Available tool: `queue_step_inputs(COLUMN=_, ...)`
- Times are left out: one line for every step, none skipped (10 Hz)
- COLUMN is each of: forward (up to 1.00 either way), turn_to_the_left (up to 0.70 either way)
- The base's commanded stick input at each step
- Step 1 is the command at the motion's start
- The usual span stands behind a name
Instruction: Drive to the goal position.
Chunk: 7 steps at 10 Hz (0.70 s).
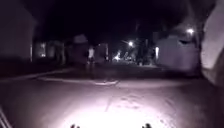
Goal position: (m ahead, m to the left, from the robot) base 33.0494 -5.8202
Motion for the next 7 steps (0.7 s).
queue_step_inputs(forward=0.85, turn_to_the_left=0.00)
queue_step_inputs(forward=0.85, turn_to_the_left=0.00)
queue_step_inputs(forward=0.85, turn_to_the_left=-0.07)
queue_step_inputs(forward=0.85, turn_to_the_left=-0.33)
queue_step_inputs(forward=0.85, turn_to_the_left=-0.34)
queue_step_inputs(forward=0.85, turn_to_the_left=-0.34)
queue_step_inputs(forward=0.85, turn_to_the_left=-0.34)
